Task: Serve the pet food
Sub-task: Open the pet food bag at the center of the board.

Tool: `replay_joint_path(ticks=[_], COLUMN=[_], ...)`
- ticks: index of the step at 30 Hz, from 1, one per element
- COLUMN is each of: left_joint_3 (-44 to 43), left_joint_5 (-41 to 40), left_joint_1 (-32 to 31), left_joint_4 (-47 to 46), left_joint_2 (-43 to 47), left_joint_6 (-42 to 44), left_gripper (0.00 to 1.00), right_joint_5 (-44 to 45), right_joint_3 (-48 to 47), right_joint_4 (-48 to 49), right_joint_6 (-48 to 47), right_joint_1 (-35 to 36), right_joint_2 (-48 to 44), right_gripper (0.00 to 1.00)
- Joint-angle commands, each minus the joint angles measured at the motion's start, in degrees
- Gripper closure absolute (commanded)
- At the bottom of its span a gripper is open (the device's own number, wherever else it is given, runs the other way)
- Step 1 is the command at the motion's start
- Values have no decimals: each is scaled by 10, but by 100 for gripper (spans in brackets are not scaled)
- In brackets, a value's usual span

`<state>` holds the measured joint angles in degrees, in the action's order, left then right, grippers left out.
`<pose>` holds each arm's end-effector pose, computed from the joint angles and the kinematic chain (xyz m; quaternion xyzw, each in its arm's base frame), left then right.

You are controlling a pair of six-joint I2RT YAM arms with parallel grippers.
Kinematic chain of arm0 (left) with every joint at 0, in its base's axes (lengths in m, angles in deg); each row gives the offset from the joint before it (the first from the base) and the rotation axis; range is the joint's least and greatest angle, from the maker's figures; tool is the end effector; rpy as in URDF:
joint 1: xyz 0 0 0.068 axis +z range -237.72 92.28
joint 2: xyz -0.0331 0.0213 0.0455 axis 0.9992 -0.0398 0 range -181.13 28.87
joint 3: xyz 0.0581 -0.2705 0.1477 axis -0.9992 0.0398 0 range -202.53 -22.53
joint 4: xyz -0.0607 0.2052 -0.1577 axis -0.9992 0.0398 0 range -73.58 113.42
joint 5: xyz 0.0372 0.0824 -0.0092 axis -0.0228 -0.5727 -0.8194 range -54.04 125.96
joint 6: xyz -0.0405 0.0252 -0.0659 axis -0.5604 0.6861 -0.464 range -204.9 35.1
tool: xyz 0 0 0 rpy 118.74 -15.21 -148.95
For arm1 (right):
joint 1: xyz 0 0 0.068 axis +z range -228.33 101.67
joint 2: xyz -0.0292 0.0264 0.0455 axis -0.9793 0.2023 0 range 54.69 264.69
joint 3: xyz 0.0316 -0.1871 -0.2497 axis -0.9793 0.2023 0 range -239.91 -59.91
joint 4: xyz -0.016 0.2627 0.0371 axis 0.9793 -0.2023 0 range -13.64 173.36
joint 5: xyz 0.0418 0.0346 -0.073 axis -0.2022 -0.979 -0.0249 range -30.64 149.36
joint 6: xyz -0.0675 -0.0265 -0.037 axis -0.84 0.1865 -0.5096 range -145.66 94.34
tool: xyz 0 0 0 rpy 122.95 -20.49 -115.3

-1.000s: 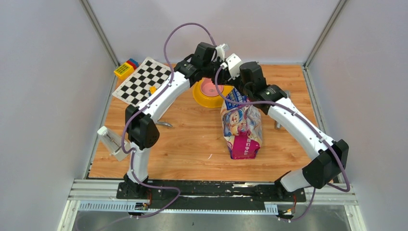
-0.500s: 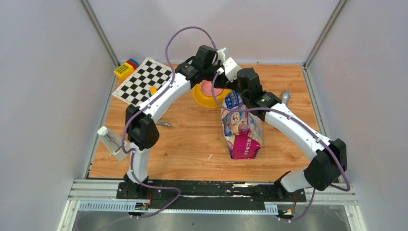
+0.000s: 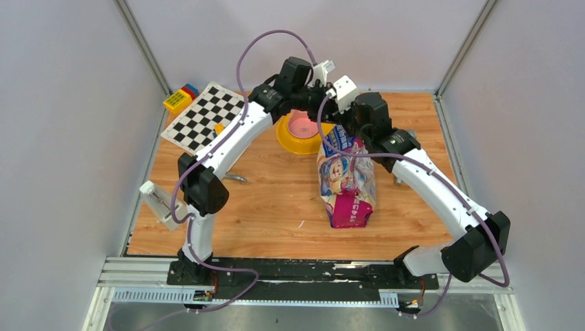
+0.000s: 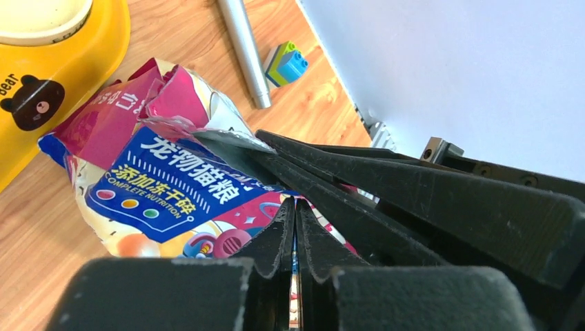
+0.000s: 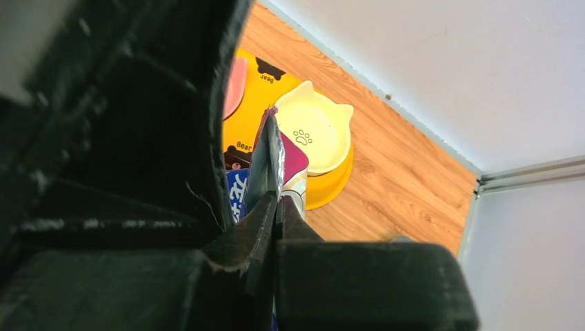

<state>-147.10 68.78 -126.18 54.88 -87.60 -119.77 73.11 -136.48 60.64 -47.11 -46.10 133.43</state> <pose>0.3756 -0.3471 0.4146 0.1665 0.8274 -0.4815 0.2363 0.2976 0.1678 0.4041 -0.3203 0.7757 -0.0503 0.5414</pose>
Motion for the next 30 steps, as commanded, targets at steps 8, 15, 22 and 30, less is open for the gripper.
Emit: replay_joint_path(ticks=[8,15,22,30], left_joint_3=[-2,4,9,9], left_joint_5=[47,31,19,14], left_joint_1=[33,33,27,26], left_joint_4=[-41,-39,-33,-28], left_joint_2=[56,40,26,17], left_joint_6=[-19,-18,-17,-11], left_gripper=[68,38,38,47], right_joint_5=[-91,-87,-78,-83], right_joint_3=[-14,-25,-36,-44], right_joint_4=[-38,-42,-41,-41], right_joint_6=[61,60,62,63], right_joint_1=[-16,-16,-18,-21], right_joint_2=[-19,-17,-10,-10], right_gripper=[100,100,100,100])
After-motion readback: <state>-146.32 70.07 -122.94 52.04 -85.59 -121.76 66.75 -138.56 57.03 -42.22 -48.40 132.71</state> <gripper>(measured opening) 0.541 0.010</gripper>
